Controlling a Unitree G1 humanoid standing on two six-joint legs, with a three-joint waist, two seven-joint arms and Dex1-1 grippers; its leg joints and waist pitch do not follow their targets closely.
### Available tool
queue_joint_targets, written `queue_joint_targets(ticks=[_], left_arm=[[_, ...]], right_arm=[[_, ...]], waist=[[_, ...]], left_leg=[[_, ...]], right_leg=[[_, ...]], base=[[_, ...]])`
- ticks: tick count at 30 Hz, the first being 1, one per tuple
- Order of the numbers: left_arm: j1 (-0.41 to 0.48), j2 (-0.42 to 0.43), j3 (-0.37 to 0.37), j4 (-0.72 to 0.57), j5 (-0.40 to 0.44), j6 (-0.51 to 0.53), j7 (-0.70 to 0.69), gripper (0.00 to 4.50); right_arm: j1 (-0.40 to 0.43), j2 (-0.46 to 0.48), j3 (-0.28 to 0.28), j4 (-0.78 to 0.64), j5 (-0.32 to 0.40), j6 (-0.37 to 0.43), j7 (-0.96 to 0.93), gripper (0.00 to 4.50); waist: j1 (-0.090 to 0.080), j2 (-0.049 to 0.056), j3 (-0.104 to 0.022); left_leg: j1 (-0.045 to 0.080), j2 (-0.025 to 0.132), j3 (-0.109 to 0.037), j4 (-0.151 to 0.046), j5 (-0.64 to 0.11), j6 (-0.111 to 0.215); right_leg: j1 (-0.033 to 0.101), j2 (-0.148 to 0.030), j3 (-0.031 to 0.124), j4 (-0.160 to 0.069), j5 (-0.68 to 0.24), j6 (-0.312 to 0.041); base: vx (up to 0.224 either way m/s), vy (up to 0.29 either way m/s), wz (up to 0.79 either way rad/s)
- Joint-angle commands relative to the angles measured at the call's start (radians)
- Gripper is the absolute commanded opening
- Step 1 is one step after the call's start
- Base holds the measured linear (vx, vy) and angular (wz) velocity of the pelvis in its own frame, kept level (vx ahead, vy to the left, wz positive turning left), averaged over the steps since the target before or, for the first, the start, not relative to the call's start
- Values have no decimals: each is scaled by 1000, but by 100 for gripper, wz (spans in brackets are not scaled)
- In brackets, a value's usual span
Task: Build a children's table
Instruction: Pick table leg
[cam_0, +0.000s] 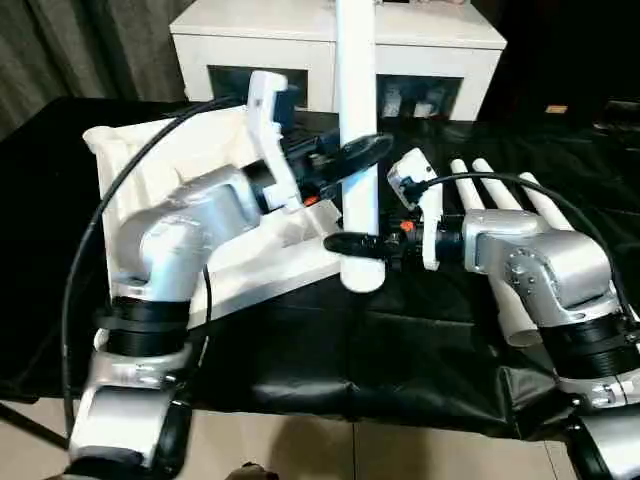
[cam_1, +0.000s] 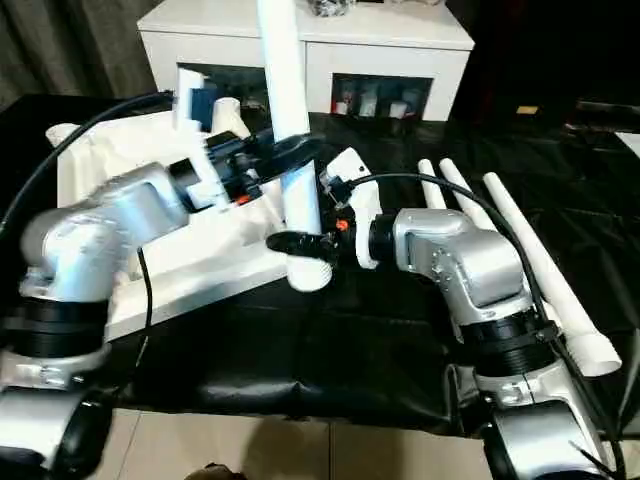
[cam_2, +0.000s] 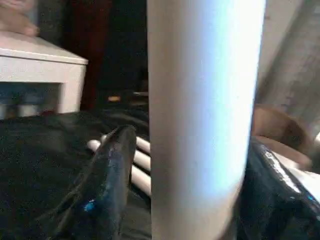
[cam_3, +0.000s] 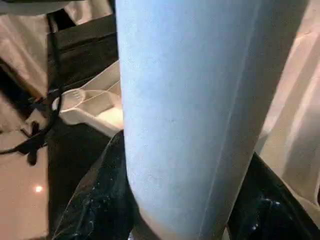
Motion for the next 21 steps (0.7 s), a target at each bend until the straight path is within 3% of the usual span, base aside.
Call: queue_joint_targets(ticks=[1,4,5,6,9,11,16,18,21], left_arm=[[-15,-1,3,3,33,-12,54,265],[-13,-15,11,2,40,-13,96,270],[-13,-17,15,3,39,-11,101,232],[-13,-19,18,3,38,-10,105,223],[-11,-26,33,0,34,-6,110,230],[-10,-30,40,-1,32,-6,115,201],[-7,-34,50,-8,14,-1,119,184],[-6,-31,48,-15,4,5,105,185],[-1,0,15,-47,-22,30,25,184]], right_arm=[[-15,2,5,-11,-13,-31,-15,188],[-17,7,5,-2,-24,-39,-26,188],[-18,9,5,0,-26,-40,-29,188],[-18,10,5,2,-28,-41,-31,188],[-20,17,3,9,-39,-45,-42,188],[-21,19,4,12,-43,-49,-47,188],[-24,20,6,22,-54,-68,-51,188],[-29,29,-7,34,-53,-76,-63,244],[-48,32,-41,56,-22,-63,-44,267]], waist=[[1,-5,-79],[1,-5,-79],[1,-4,-79],[1,-5,-79],[1,-6,-79],[1,-6,-79],[1,-7,-79],[2,-6,-79],[0,-7,-79]], left_leg=[[26,58,-29,-69,-109,-20],[26,58,-28,-69,-109,-25],[26,58,-29,-69,-107,-24],[25,57,-29,-69,-108,-22],[26,57,-28,-69,-104,-18],[26,57,-28,-68,-106,-15],[26,58,-28,-69,-107,-14],[26,58,-28,-69,-108,-15],[27,58,-28,-70,-109,-15]], right_leg=[[46,-82,47,-69,-30,-243],[46,-82,47,-69,-31,-241],[46,-82,47,-69,-27,-241],[46,-82,46,-69,-26,-240],[46,-82,47,-70,-22,-244],[47,-82,46,-69,-24,-242],[45,-82,46,-70,-29,-241],[44,-82,46,-70,-30,-242],[44,-82,46,-68,-43,-239]], base=[[0,0,0],[0,0,0],[0,0,0],[0,0,0],[0,0,0],[0,0,0],[0,0,0],[0,0,0],[0,0,0]])
